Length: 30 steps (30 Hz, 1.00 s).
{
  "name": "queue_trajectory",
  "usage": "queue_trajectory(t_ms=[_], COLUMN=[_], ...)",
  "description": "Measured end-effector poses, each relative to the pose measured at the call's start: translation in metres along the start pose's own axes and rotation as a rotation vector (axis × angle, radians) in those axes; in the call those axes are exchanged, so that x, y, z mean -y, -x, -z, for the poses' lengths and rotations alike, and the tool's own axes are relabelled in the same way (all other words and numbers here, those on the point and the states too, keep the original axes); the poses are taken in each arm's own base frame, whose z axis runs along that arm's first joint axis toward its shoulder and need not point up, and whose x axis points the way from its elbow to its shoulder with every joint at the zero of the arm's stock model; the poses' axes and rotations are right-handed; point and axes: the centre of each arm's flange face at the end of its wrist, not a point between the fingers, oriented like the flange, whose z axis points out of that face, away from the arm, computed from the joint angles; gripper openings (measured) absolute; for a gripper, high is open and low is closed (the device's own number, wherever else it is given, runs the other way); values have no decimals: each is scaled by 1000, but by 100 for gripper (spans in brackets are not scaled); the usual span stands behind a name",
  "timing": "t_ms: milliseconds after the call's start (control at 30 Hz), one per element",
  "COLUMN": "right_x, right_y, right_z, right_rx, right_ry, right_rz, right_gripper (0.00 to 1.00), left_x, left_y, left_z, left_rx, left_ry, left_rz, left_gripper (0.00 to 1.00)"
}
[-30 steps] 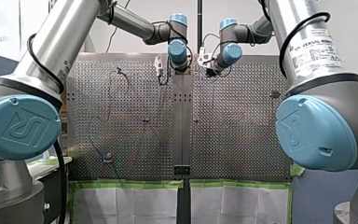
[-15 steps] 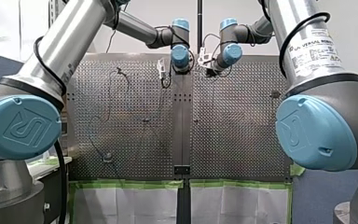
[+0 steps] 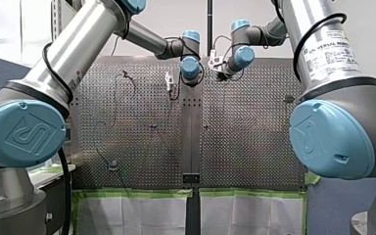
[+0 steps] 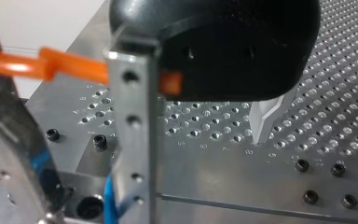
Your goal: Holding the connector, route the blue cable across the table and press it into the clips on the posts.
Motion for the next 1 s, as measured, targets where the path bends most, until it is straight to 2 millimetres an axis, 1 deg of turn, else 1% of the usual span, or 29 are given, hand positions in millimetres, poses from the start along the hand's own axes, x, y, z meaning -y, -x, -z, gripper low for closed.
queue_trajectory(t_ms=[133, 167, 200, 233, 267, 300, 333, 367, 400, 433, 467, 833, 1000], right_x=[0, 0, 0, 0, 0, 0, 0, 0, 0, 0, 0, 1, 4], right_y=[0, 0, 0, 0, 0, 0, 0, 0, 0, 0, 0, 1, 7], right_z=[0, 0, 0, 0, 0, 0, 0, 0, 0, 0, 0, 0, 0], right_rx=[0, 0, 1, 0, 0, 0, 1, 1, 1, 1, 1, 3, 14], right_ry=[-1, -1, -1, -1, -2, -2, -2, -2, -2, -2, -2, -5, -8], right_rz=[-1, -1, -1, -1, -2, -2, -2, -2, -2, -1, -1, -2, -2], right_gripper=[0, 0, 0, 0, 0, 0, 0, 0, 0, 0, 0, 0, 0], left_x=[0, 0, 1, 1, 2, 3, 3, 4, 4, 4, 4, 2, 0], left_y=[0, 0, -1, 0, -1, -1, -1, -1, -1, -1, 0, -1, -12], left_z=[1, 2, 2, 2, 3, 3, 4, 4, 4, 4, 4, 7, 16], left_rx=[-3, -3, -3, -3, -3, -4, -3, -2, -1, 1, 4, 9, -23], left_ry=[6, 6, 5, 5, 4, 3, 3, 3, 5, 7, 10, 54, 88], left_rz=[0, 1, 2, 2, 3, 3, 3, 4, 5, 6, 7, 14, -2], left_gripper=[100, 87, 87, 80, 51, 51, 34, 23, 23, 9, 0, 0, 0])
